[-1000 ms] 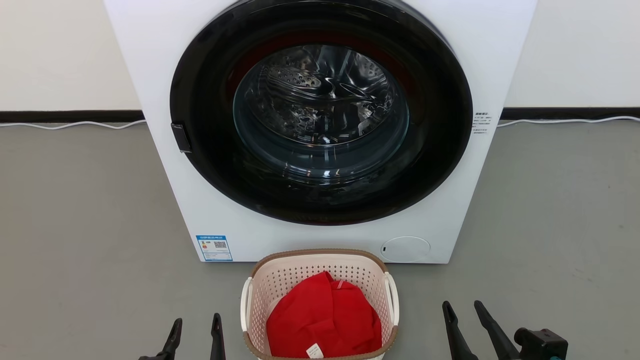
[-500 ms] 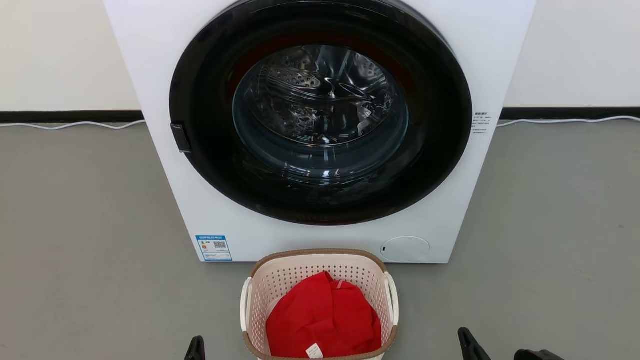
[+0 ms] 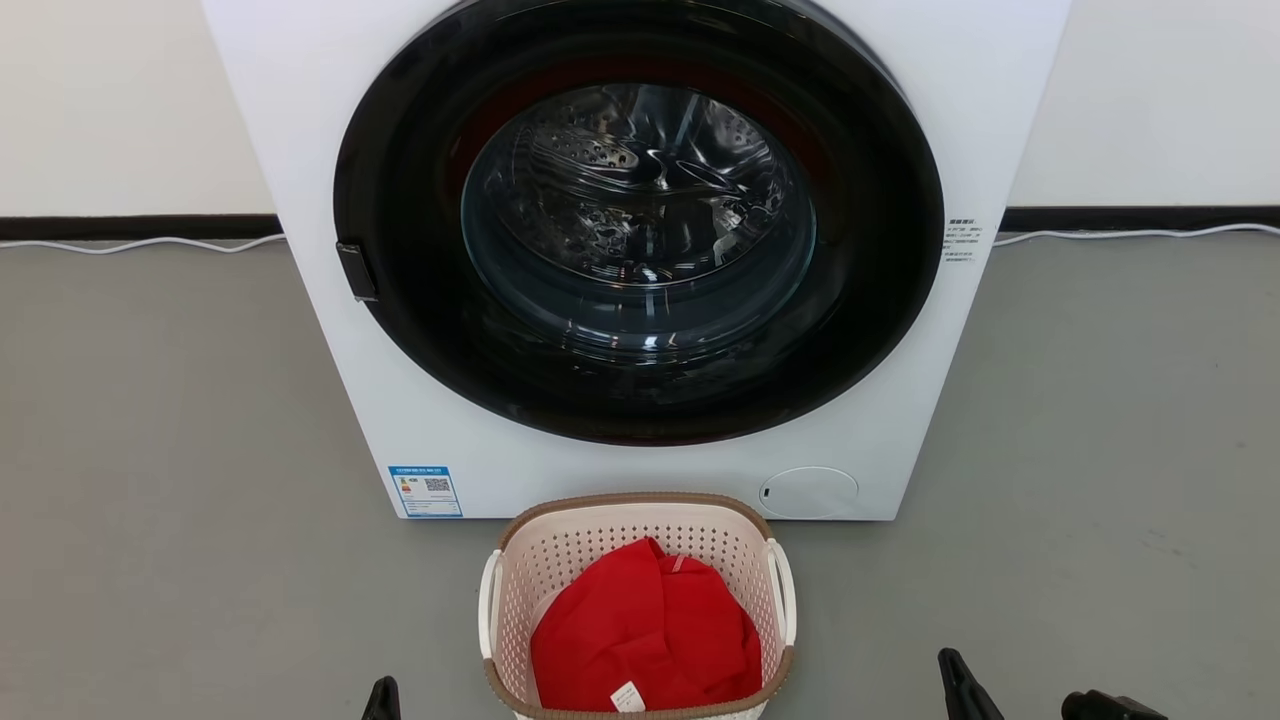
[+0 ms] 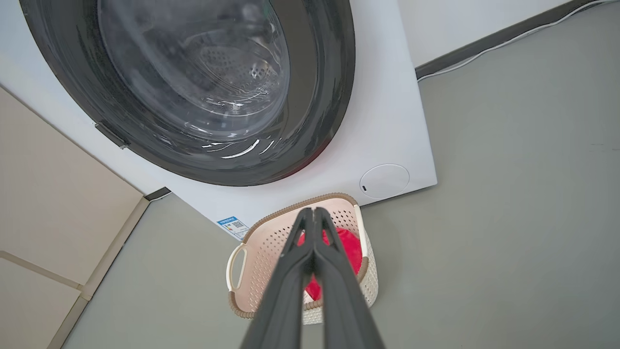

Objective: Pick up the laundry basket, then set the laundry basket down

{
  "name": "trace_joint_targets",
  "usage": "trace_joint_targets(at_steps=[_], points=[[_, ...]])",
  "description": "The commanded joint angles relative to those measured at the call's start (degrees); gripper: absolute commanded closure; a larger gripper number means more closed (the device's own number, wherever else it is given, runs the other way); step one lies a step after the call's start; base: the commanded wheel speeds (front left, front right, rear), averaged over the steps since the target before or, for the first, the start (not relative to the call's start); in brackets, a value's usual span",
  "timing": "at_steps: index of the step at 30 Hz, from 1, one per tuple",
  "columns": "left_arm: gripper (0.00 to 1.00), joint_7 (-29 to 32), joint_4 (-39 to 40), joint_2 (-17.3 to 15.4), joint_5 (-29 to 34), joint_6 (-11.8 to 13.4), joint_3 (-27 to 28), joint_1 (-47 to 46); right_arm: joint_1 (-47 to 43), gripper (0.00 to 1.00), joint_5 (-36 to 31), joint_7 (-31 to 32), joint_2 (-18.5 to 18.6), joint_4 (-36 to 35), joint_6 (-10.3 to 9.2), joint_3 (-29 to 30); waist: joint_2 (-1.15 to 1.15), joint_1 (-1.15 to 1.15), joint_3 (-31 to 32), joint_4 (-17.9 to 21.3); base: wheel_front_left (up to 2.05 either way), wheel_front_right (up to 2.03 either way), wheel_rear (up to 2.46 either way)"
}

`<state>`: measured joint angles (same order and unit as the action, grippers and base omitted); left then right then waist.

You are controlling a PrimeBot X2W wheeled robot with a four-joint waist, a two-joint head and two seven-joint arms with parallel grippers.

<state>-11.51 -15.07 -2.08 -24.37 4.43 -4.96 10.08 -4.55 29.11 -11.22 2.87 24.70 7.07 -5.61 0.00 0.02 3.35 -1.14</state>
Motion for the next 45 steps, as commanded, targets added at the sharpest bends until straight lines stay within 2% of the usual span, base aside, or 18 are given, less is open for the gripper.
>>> trace_joint_targets(at_steps=[1,45], points=[[1.0,0.33,1.25,-0.23,-1.32,-0.65,0.78,-2.49,2.53,1.0,1.39,0.3,0.15,-1.81,0.07,0.26,0.0,-0.01,-0.03,0.01,0.0,0.0,0.0],[1.0,7.59,1.15,-0.46,-28.62,-5.28,5.18,-8.15,5.88,1.0,26.89,7.28,0.26,-5.46,0.21,4.92,0.0,-0.02,-1.47,0.47,0.0,0.0,0.0]])
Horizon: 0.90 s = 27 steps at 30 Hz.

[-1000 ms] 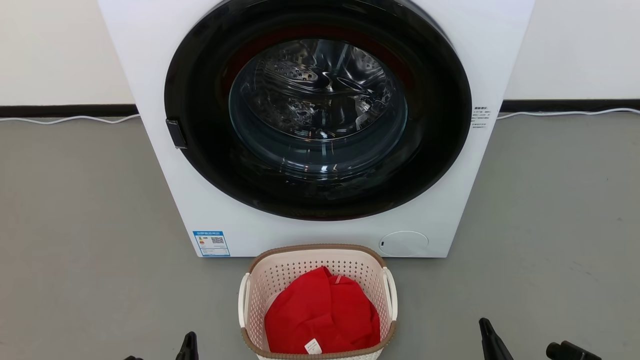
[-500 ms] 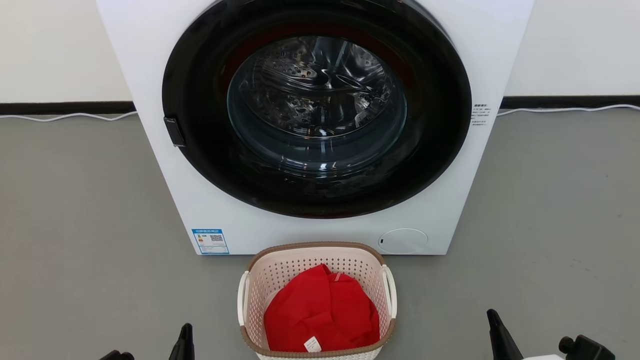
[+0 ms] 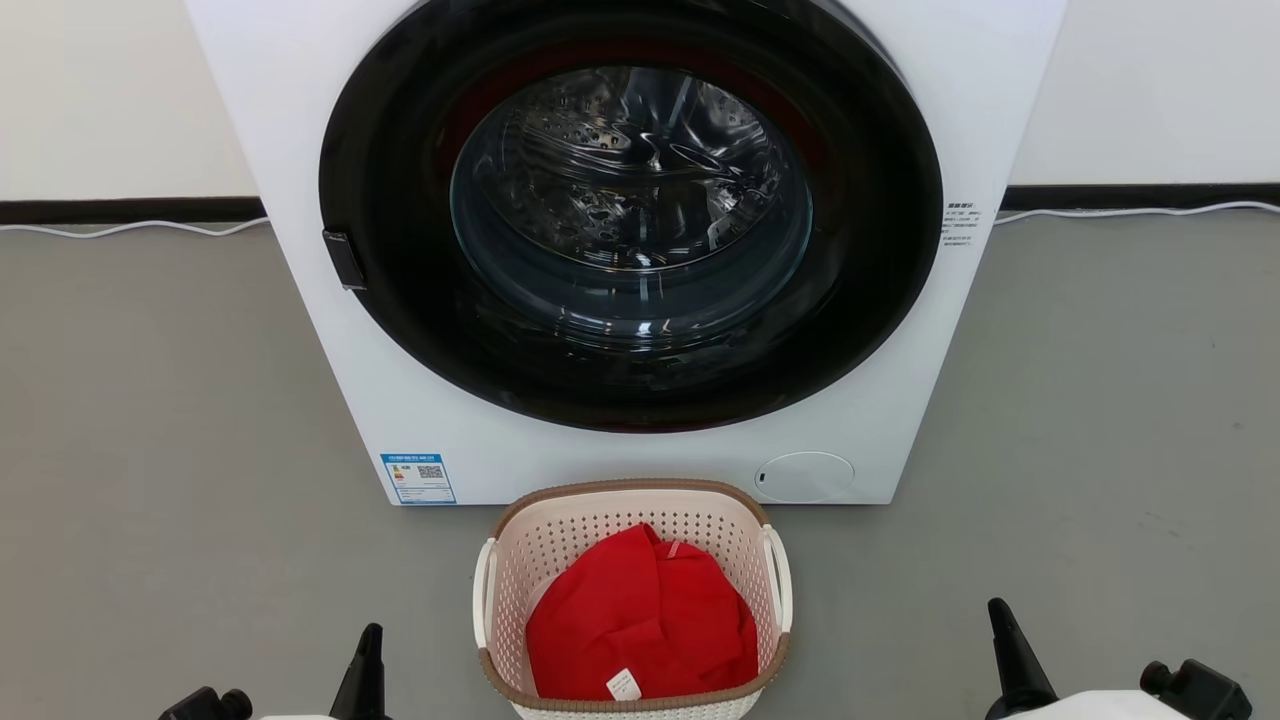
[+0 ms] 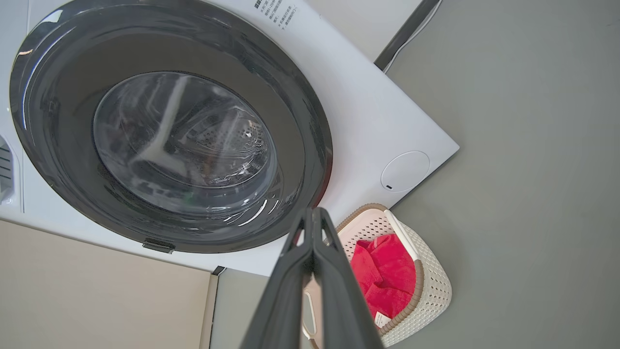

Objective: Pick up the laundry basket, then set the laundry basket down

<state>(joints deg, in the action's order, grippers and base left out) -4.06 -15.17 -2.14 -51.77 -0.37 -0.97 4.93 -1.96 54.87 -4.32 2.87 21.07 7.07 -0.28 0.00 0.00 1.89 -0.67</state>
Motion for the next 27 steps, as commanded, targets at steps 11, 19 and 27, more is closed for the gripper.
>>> trace_joint_targets(at_steps=[11,19,27], points=[[1.0,2.16,1.22,-0.47,-8.82,-1.77,2.42,-4.58,4.23,1.0,8.2,2.36,0.26,-2.84,0.25,0.93,0.0,0.0,-0.41,0.13,0.0,0.0,0.0],[1.0,3.51,1.2,-0.52,-13.88,-2.63,3.23,-5.63,4.86,1.0,12.9,3.68,0.25,-3.51,0.28,1.82,0.0,0.0,-0.67,0.22,0.0,0.0,0.0],[1.0,4.86,1.18,-0.56,-18.97,-3.49,4.05,-6.68,5.48,1.0,17.62,5.0,0.25,-4.19,0.31,2.73,0.0,0.0,-0.94,0.31,0.0,0.0,0.0]])
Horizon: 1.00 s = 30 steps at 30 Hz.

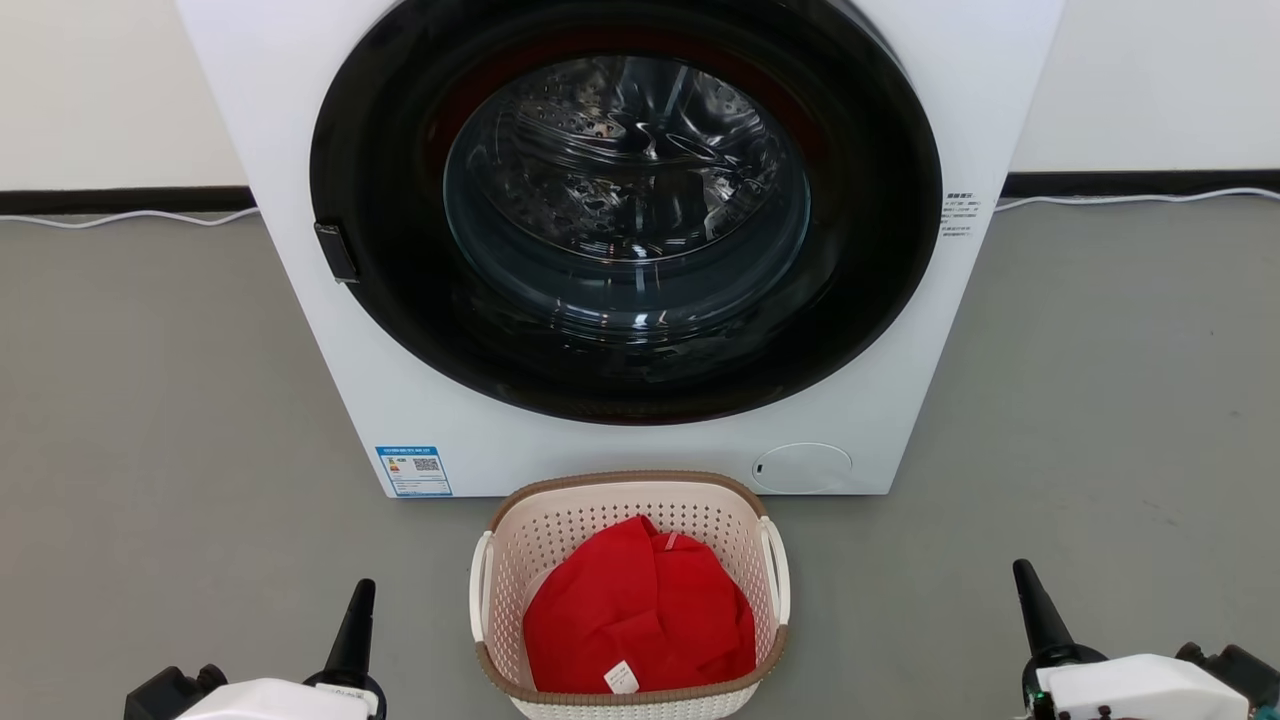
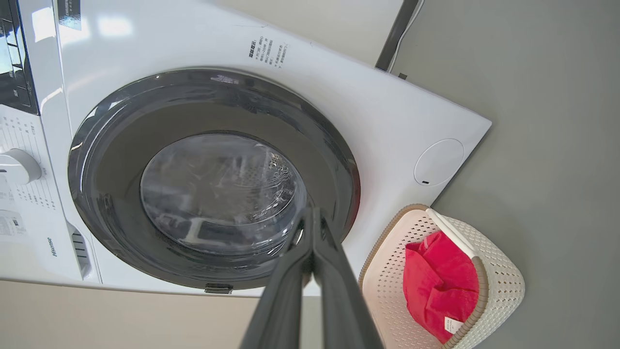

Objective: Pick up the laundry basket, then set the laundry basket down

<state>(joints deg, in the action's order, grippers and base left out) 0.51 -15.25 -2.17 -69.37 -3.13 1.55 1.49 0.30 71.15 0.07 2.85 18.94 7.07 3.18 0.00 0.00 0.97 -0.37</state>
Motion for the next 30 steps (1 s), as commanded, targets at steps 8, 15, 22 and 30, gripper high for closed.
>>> trace_joint_targets(at_steps=[8,15,22,30], points=[[1.0,1.63,1.25,-0.57,-6.43,-1.59,2.34,-4.29,3.84,1.0,6.03,1.94,0.26,-2.74,0.33,0.17,0.0,0.0,-0.29,0.09,0.0,0.0,0.0],[1.0,2.65,1.24,-0.6,-10.24,-2.23,2.95,-5.08,4.31,1.0,9.57,2.94,0.25,-3.25,0.35,0.86,0.0,0.0,-0.49,0.16,0.0,0.0,0.0],[1.0,3.83,1.22,-0.64,-14.69,-2.99,3.67,-6.0,4.86,1.0,13.69,4.1,0.25,-3.84,0.38,1.66,0.0,0.0,-0.72,0.23,0.0,0.0,0.0],[1.0,5.18,1.2,-0.68,-19.77,-3.85,4.48,-7.06,5.49,1.0,18.4,5.44,0.23,-4.52,0.4,2.57,0.0,0.0,-0.99,0.32,0.0,0.0,0.0]])
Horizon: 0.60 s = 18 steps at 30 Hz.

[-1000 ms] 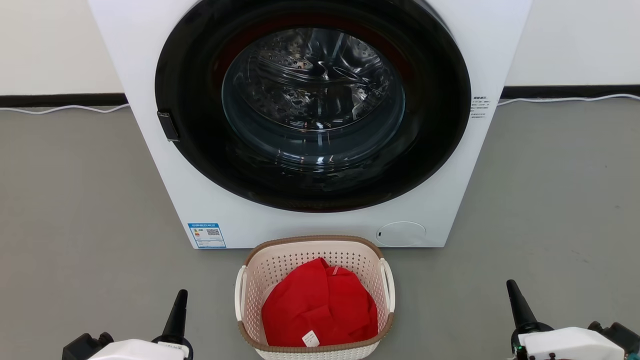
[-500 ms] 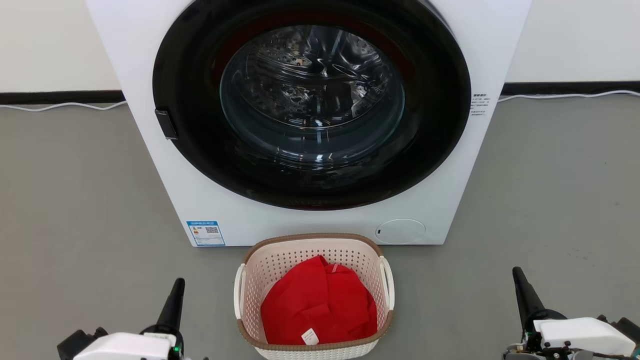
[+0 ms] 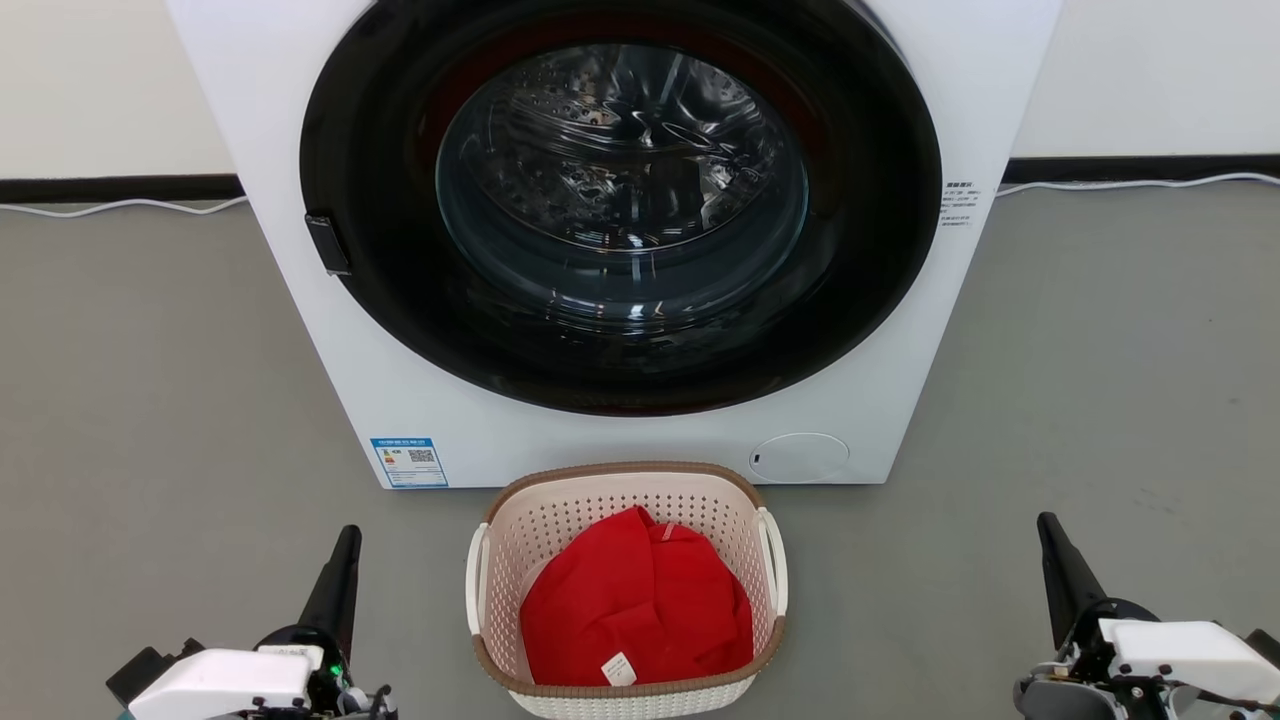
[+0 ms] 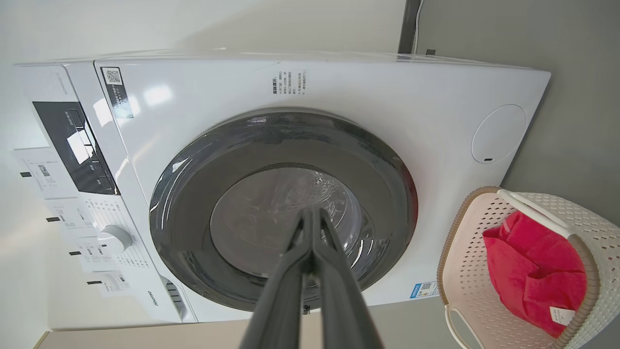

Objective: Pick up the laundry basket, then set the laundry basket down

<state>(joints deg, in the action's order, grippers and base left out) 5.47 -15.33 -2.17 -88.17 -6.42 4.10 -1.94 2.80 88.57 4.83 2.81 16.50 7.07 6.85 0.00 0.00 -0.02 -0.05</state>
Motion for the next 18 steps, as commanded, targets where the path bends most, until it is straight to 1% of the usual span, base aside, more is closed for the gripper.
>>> trace_joint_targets(at_steps=[1,5,18], points=[[1.0,0.39,1.27,-0.69,-1.61,-0.66,2.04,-3.77,3.07,1.0,1.58,0.85,0.28,-2.17,0.41,-0.99,0.0,0.0,-0.03,0.01,0.0,0.0,0.0],[1.0,1.02,1.27,-0.71,-3.99,-1.07,2.42,-4.26,3.36,1.0,3.78,1.48,0.27,-2.48,0.42,-0.56,0.0,0.0,-0.16,0.05,0.0,0.0,0.0],[1.0,1.02,1.27,-0.71,-3.99,-1.07,2.42,-4.26,3.37,1.0,3.74,1.52,0.23,-2.48,0.42,-0.5,0.0,0.0,-0.16,0.05,0.0,0.0,0.0]])
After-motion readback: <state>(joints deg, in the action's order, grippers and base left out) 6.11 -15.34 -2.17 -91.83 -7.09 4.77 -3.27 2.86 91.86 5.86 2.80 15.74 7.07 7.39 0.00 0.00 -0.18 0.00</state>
